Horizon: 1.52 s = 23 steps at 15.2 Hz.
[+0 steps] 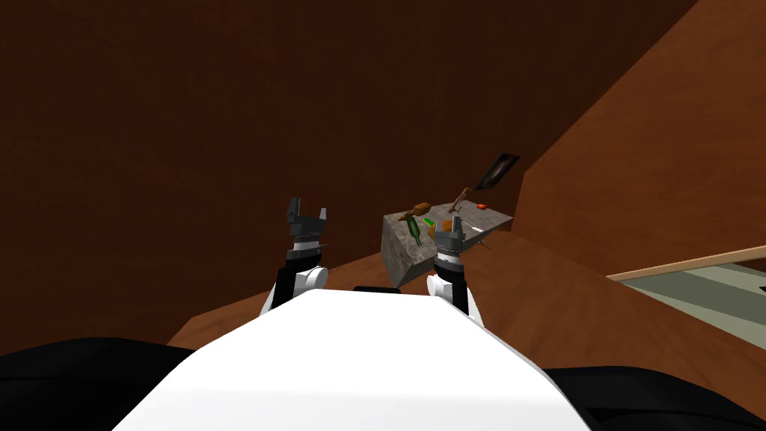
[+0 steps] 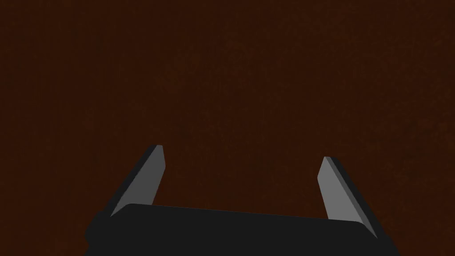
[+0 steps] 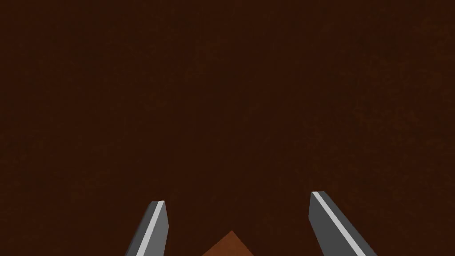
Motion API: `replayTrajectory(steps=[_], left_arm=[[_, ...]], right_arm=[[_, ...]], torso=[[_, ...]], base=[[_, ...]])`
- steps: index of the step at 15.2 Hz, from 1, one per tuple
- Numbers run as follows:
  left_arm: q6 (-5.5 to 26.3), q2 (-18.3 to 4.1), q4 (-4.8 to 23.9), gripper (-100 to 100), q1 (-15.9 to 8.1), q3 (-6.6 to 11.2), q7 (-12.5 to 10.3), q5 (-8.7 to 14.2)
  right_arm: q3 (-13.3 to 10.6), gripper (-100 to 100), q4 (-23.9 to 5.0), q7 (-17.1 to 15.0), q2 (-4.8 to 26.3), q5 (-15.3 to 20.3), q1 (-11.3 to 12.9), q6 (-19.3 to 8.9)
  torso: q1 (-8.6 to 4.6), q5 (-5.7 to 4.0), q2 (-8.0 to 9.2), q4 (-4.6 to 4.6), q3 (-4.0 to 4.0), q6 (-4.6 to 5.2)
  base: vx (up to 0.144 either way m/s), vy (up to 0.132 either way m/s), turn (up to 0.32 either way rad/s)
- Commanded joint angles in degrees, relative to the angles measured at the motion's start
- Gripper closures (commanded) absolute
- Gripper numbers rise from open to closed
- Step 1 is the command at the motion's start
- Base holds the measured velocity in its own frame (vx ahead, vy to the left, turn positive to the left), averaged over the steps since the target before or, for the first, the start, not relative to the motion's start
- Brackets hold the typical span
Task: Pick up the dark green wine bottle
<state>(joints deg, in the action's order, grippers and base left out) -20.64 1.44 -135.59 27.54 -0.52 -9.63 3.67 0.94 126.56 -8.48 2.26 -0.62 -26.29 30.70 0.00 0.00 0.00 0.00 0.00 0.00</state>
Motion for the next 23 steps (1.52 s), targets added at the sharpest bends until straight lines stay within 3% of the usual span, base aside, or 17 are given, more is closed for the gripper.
replayTrajectory(steps=[1,3,6,7,8,9,10,15,20,23], left_arm=[[0.0,0.0,0.0,0,0.0,0.00,0.0,0.0],[0.0,0.0,0.0,0,0.0,0.00,0.0,0.0],[0.0,0.0,0.0,0,0.0,-0.01,0.0,0.0],[0.0,0.0,0.0,0,0.0,0.00,0.0,0.0],[0.0,0.0,0.0,0,0.0,0.00,0.0,0.0],[0.0,0.0,0.0,0,0.0,0.00,0.0,0.0],[0.0,0.0,0.0,0,0.0,0.00,0.0,0.0],[0.0,0.0,0.0,0,0.0,0.00,0.0,0.0],[0.0,0.0,0.0,0,0.0,0.00,0.0,0.0],[0.0,0.0,0.0,0,0.0,0.00,0.0,0.0]], right_arm=[[0.2,-100,-0.5,-1.1,1.9,-0.9,0.4,-1.7],[0.6,-100,-1.2,-2.9,3.8,-2.1,1.0,-4.2],[0.8,-100,-1.7,-4.0,4.8,-3.0,1.5,-5.8],[1.1,-100,-2.2,-5.2,5.8,-3.9,1.9,-7.6],[1.1,-100,-2.2,-5.2,5.8,-3.9,1.9,-7.6],[1.3,-100,-2.8,-6.6,6.9,-5.0,2.4,-9.7],[1.3,-100,-2.8,-6.6,6.9,-5.0,2.4,-9.7],[2.4,-100,-5.0,-11.6,10.1,-8.7,4.3,-15.9],[2.7,-100,-5.8,-13.5,11.2,-10.1,5.0,-19.8],[3.6,-100,-7.5,-17.4,13.5,-13.2,6.5,-24.3]], torso=[[0.00,0.00,0.00,0.00,0.00,0.00],[0.11,0.02,0.14,0.02,0.07,0.00],[0.21,0.05,0.19,0.05,0.11,0.00],[0.17,0.04,0.15,0.04,0.09,0.00],[0.14,0.03,0.09,0.02,0.06,0.00],[0.11,0.03,0.05,0.01,0.03,0.00],[0.10,0.02,0.01,0.00,0.01,0.00],[0.10,0.02,-0.07,-0.02,-0.04,0.00],[0.07,0.01,-0.08,-0.02,-0.04,0.00],[0.07,0.01,-0.11,-0.03,-0.06,0.00]], base=[[-0.031,0.016,-0.011],[-0.060,0.058,-0.025],[-0.040,0.048,-0.014],[-0.009,0.030,-0.010],[-0.001,0.025,-0.009],[0.005,0.024,-0.013],[0.006,0.023,-0.013],[0.012,0.028,-0.015],[0.014,0.020,-0.009],[0.027,0.023,-0.015]])
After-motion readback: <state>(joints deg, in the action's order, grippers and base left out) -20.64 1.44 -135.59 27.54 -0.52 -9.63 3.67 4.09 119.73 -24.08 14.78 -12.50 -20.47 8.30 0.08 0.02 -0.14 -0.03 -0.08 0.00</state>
